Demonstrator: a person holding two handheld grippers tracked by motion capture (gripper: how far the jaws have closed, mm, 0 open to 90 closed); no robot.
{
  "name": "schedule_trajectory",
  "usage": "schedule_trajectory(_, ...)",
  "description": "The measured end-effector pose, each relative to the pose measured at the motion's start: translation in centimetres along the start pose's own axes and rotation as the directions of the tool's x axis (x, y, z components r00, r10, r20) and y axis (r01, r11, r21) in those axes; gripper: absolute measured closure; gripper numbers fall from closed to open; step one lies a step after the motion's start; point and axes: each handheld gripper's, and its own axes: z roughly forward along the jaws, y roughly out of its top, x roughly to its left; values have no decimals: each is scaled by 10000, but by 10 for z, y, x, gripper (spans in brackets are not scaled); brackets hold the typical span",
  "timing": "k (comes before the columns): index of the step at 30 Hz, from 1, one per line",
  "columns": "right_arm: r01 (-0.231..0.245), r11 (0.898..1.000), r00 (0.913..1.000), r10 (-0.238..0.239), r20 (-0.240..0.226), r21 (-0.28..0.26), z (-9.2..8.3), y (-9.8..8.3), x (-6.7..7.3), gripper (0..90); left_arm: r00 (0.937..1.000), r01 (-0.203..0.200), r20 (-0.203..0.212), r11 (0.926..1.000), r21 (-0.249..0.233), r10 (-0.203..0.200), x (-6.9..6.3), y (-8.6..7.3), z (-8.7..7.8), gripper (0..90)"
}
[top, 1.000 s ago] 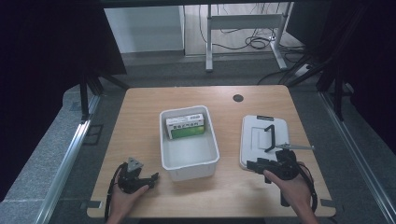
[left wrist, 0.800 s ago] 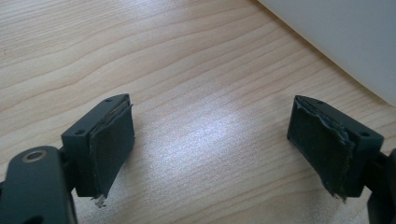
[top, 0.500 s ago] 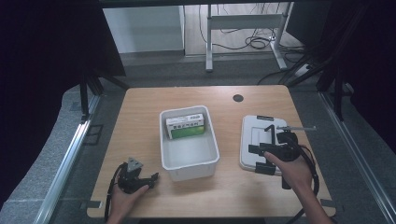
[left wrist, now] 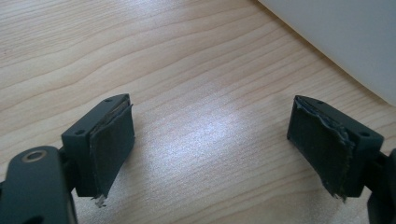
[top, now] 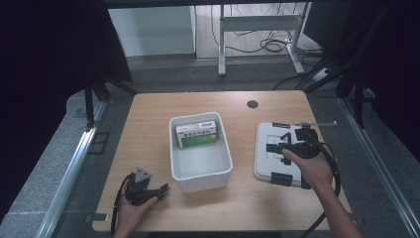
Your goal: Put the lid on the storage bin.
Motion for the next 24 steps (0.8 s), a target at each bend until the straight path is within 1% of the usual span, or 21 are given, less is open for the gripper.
schedule_trajectory(7, -172, 9998, 9994, 169, 307, 78, 1, 9, -7, 413, 10000, 58, -2, 10000, -16, -58, 0, 0, 0, 146)
schedule_trajectory(10, -195, 9998, 9989, 195, 434, -10, -1, 15, -9, 416, 10000, 54, 0, 10000, -16, -54, 0, 0, 0, 146)
schedule_trajectory(13, -319, 9995, 9983, 319, 479, -3, -4, 20, -11, 422, 10000, 54, -3, 10000, -11, -54, 0, 0, 0, 146)
schedule_trajectory(18, -398, 9992, 9975, 395, 585, 37, -4, 25, -12, 432, 10000, 18, -10, 10000, -11, -18, 0, 0, 0, 146)
schedule_trajectory(24, -516, 9986, 9945, 501, 918, 139, -2, 33, -18, 436, 10000, 21, -7, 10000, -10, -21, 0, 0, 0, 146)
